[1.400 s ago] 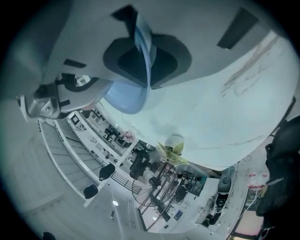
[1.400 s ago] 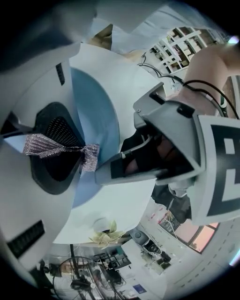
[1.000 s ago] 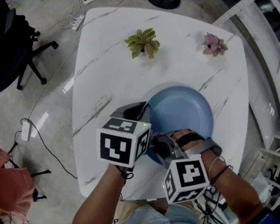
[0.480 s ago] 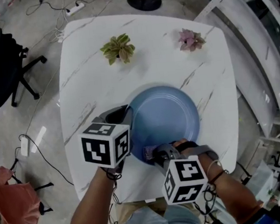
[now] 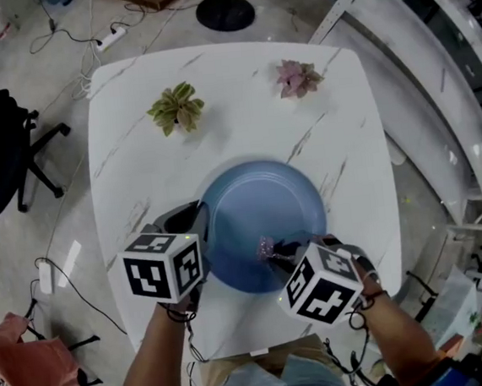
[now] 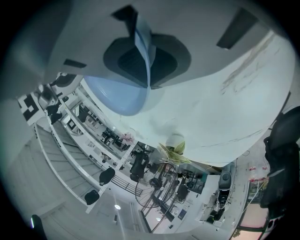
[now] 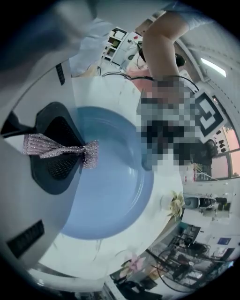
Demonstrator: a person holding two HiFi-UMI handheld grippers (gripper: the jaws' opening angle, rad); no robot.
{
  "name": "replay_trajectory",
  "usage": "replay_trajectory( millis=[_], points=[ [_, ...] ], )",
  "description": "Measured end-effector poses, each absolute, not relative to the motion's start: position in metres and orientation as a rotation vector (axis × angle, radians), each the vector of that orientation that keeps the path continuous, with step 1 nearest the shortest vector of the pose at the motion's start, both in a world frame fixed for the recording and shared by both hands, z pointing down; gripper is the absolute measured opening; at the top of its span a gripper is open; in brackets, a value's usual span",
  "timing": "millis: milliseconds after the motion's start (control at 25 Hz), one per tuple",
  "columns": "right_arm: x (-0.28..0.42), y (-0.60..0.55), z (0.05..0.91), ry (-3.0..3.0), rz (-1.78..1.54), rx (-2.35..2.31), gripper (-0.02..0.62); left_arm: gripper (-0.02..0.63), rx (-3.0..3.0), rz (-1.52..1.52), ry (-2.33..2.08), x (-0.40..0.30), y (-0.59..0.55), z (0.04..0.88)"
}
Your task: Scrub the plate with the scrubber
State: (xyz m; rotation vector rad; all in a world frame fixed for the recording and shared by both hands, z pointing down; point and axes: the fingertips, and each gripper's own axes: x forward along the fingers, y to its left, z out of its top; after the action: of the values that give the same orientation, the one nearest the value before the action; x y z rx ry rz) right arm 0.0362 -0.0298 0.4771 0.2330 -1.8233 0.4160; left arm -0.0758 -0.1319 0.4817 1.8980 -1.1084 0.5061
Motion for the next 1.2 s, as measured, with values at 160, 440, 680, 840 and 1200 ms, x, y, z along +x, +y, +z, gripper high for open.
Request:
replay_trajectory(
  millis=[160,440,680,840,1200],
  points=[
    [0.056,-0.058,0.478,-1.810,0.476,0.386,0.060,0.017,1.898,0.506,-1.109,-0.076,-0.132,0.482],
    [0.078,-0.097,0.479,-1.816,0.539,0.570,0.061,0.016,1.893,0.501,-1.103,-0.075,-0.129,0.481],
    [0.079,-0.131,0.480,-1.822,0.530,0.621,0.061,0.015,1.894,0.502,-1.103,-0.073,-0.129,0.481],
    [0.068,-0.149,0.480,-1.826,0.473,0.611,0.061,0.015,1.895,0.500,-1.105,-0.073,-0.130,0.481],
    [0.030,-0.157,0.481,-1.841,0.316,0.541,0.060,0.016,1.878,0.487,-1.107,-0.072,-0.130,0.481]
  ],
)
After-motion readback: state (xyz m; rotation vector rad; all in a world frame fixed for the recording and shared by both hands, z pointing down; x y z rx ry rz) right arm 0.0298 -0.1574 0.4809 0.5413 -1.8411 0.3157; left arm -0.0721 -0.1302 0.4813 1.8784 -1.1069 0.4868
